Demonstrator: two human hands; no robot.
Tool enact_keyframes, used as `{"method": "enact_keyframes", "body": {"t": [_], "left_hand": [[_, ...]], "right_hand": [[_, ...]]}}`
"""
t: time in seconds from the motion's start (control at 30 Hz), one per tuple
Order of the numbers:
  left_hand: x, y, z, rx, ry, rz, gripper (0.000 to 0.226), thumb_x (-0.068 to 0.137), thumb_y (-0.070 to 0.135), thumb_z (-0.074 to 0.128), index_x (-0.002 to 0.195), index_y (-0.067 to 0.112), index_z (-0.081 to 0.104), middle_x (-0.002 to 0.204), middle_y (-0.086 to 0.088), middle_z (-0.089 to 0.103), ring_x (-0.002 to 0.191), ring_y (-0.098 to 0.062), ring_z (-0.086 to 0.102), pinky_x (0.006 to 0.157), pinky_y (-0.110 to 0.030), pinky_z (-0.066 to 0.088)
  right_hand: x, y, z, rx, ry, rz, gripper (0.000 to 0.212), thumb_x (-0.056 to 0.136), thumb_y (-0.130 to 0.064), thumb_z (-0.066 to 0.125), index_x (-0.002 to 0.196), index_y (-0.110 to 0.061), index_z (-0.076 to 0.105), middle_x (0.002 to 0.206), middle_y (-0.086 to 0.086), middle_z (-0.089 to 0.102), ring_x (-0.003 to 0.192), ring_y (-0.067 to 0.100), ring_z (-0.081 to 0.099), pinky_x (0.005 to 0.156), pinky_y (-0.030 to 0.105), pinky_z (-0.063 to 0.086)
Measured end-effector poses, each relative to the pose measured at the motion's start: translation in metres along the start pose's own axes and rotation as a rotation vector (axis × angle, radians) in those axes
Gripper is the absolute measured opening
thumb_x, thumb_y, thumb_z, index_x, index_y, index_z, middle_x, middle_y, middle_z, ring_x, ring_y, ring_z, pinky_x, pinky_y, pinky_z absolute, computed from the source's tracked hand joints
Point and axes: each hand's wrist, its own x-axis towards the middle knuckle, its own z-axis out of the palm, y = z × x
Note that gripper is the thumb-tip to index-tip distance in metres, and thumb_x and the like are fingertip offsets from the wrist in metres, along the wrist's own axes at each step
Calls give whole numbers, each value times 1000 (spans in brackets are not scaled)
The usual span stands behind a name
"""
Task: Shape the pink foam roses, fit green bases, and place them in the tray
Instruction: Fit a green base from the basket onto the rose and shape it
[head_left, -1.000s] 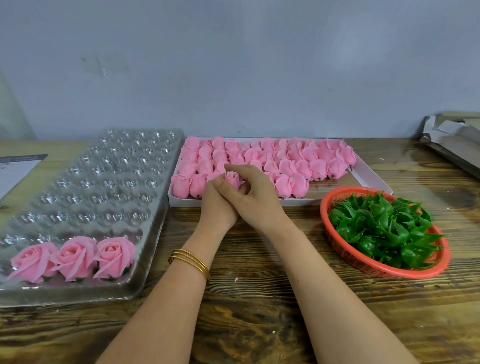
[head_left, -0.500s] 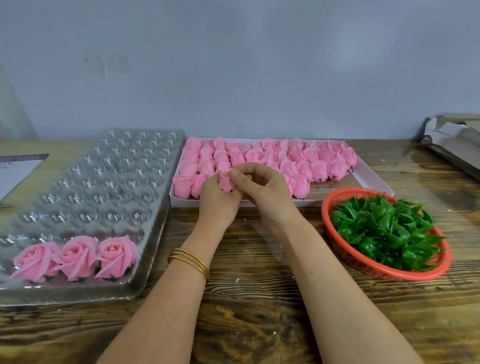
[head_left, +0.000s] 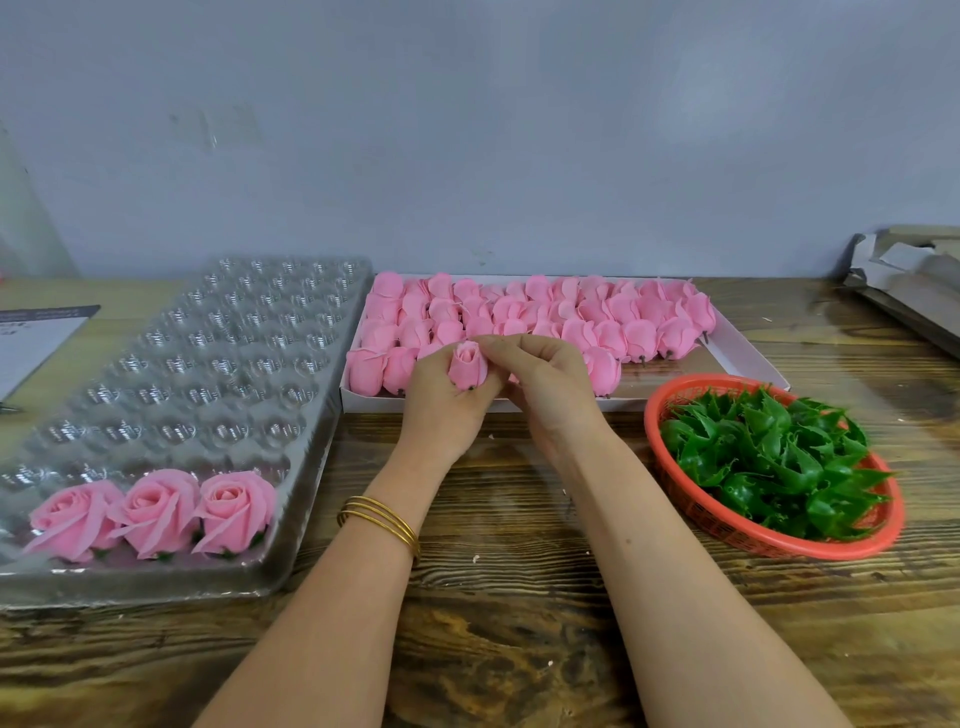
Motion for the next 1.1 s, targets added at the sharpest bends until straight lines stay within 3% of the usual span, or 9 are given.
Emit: {"method": "enact_keyframes", "body": {"t": [0.17,0.27,0.37,0.47,0.6,0.7,0.83,1.0,1.1], "left_hand": [[-1,-3,1,37,-39,-15,6,89,13,68,85,15,71,78,1,71,78,-16,68,66,-25,52],[-1,-2,1,32,-55,-19,7,89,11,68,90,5,72,82,-10,72,81,-24,68,69,-34,54],[-3,1,1,33,-73,-9,5,89,9,68,88,6,72,80,-9,71,78,-20,67,66,-26,52],[-3,1,2,59,-94,-13,4,88,9,68,87,7,71,79,-7,71,74,-15,65,66,-25,51],[-3,2,2,50,-98,-32,3,89,12,69,89,12,72,81,-3,72,77,-13,66,65,-19,52],[-3,3,2,16,-71,-38,3,89,15,70,88,17,72,80,0,72,76,-9,66,63,-13,50],[-3,3,3,34,-23,-73,8,92,18,68,89,13,72,82,-5,73,78,-14,67,67,-23,53],[-4,7,1,11,-25,-46,17,93,20,66,86,35,66,81,12,70,79,2,66,63,-9,49],[-3,7,0,25,-23,-40,20,92,18,66,87,37,66,81,14,70,79,4,66,63,-7,48]], "right_hand": [[2,3,-1,-40,6,-5,17,89,-9,68,73,-5,73,74,9,72,78,19,68,81,37,57],[3,4,-1,-45,-1,9,21,89,-12,68,72,-2,71,74,11,69,80,21,66,85,42,55],[5,5,-3,-37,22,31,22,88,-12,69,80,8,70,77,15,68,81,24,66,86,45,55],[5,6,-3,-47,60,52,23,87,-11,69,86,12,68,77,16,69,79,23,67,79,39,57],[5,4,-3,-71,87,45,24,91,-17,66,71,-5,63,76,14,62,78,24,61,80,42,55],[2,0,-3,30,76,3,22,93,-14,64,72,-8,62,82,15,59,82,25,55,81,45,49],[0,-4,-2,100,-27,-55,13,91,-4,64,78,-5,66,78,9,63,84,25,59,75,36,51],[-2,-3,0,74,-48,-95,8,87,2,66,84,-3,71,89,12,70,93,26,66,89,41,55],[-2,-3,0,61,-46,-89,9,87,2,66,84,-4,72,89,14,70,95,28,66,93,44,54]]}}
